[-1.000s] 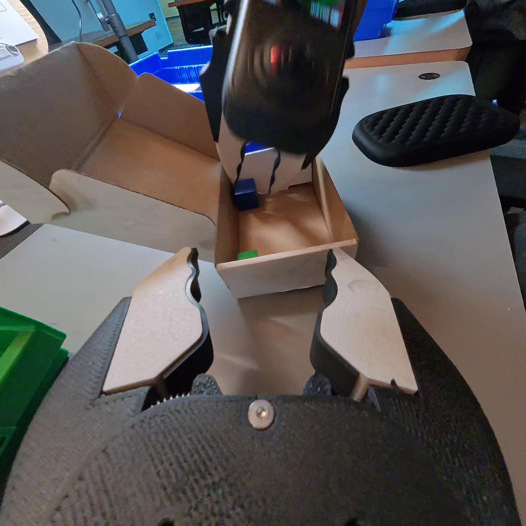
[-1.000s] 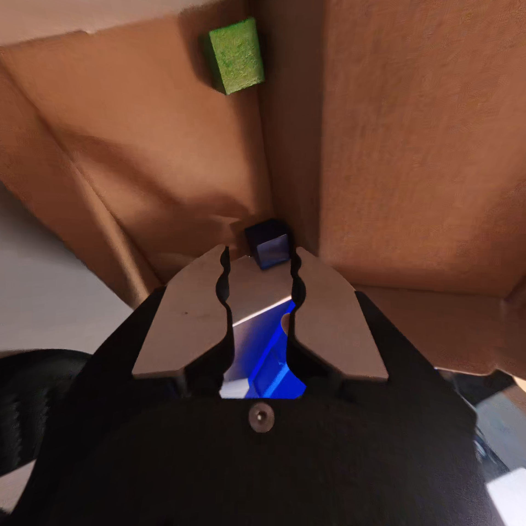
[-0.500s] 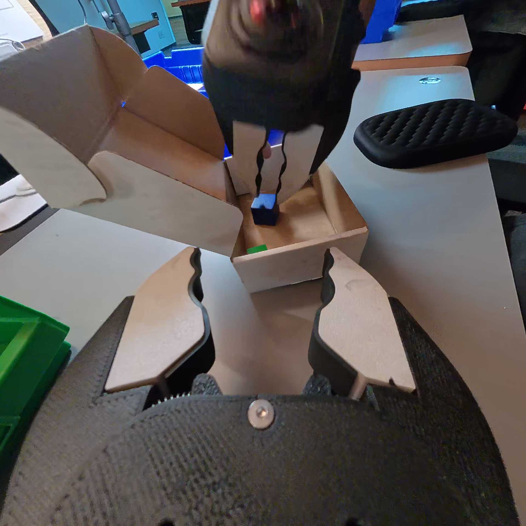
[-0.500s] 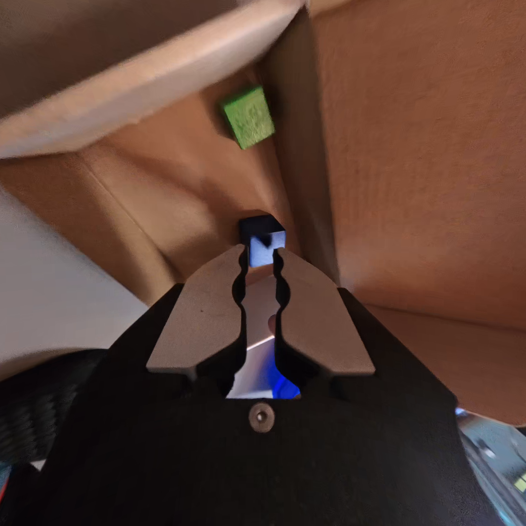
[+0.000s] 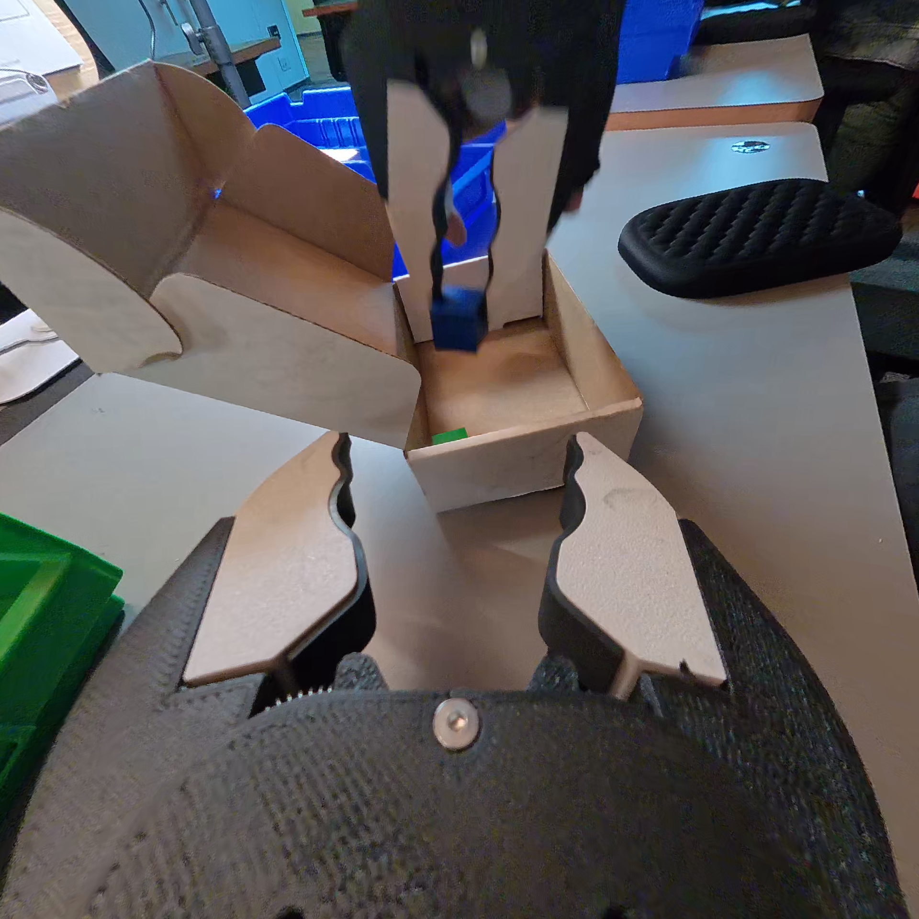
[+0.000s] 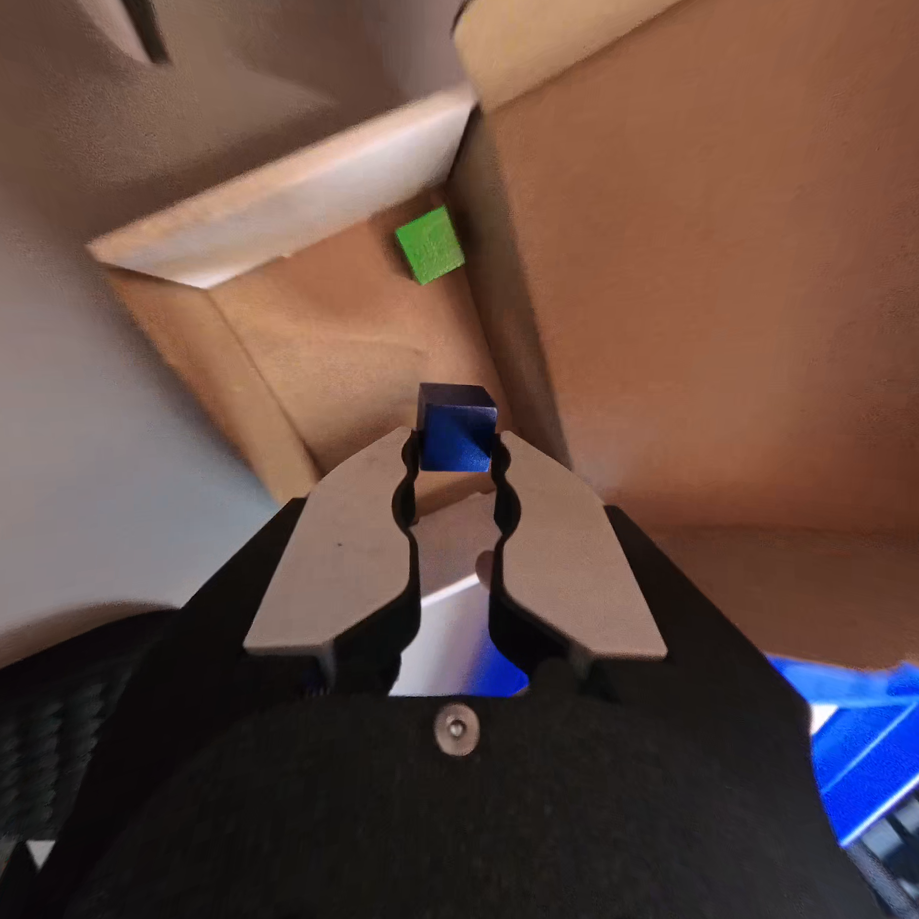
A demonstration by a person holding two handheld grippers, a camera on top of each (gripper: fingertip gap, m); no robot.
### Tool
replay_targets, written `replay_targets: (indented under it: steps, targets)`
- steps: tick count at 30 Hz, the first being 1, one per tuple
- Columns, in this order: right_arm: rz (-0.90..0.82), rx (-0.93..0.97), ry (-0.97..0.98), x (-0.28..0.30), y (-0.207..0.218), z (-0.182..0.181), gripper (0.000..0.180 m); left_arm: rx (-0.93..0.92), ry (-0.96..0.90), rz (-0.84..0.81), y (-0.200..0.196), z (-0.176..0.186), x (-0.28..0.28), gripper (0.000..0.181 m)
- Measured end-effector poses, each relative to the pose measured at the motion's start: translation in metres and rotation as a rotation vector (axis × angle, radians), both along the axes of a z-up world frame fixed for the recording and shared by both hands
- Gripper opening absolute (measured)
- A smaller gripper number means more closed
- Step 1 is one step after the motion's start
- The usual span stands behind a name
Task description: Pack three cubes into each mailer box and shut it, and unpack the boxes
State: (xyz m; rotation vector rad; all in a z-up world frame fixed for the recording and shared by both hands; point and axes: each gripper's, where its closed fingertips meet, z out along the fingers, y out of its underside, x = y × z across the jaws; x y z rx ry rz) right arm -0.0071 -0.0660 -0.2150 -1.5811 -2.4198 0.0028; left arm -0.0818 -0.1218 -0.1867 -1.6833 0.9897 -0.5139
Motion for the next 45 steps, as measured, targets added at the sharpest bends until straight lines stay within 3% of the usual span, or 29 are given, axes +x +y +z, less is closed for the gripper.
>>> replay_targets:
  steps: [5,9,14,20,29,32,36,42,45]
  targets:
    - [-0.102,0.051,0.131,0.028,0.039,0.086,0.028,0.009,-0.005,0.001,0.000,0.003,0.000,0.082]
    - [-0.253,0.152,0.098,0.077,0.100,0.113,0.028,0.020,-0.018,0.000,-0.002,0.007,0.001,0.081]
    - [-0.424,0.204,-0.037,0.139,0.170,0.081,0.028,0.029,-0.017,0.004,-0.002,0.008,0.002,0.080]
    - [-0.483,0.074,-0.107,0.170,0.196,0.008,0.028,0.015,-0.024,0.010,-0.001,0.006,0.001,0.080]
    - [-0.453,0.022,-0.124,0.163,0.196,-0.029,0.028,0.002,-0.026,0.007,0.000,0.004,0.002,0.079]
    - [-0.448,0.044,-0.095,0.157,0.196,-0.021,0.031,0.002,-0.033,0.009,0.000,0.005,0.001,0.079]
    - [-0.429,0.063,0.071,0.129,0.183,0.019,0.037,0.001,-0.029,0.006,-0.001,0.005,0.001,0.079]
    - [-0.248,-0.159,0.469,0.057,0.083,0.102,0.035,0.015,-0.031,-0.008,-0.004,0.008,0.004,0.080]
    - [-0.106,-0.215,0.477,0.027,0.027,0.102,0.034,0.008,-0.025,-0.014,-0.005,0.007,0.006,0.080]
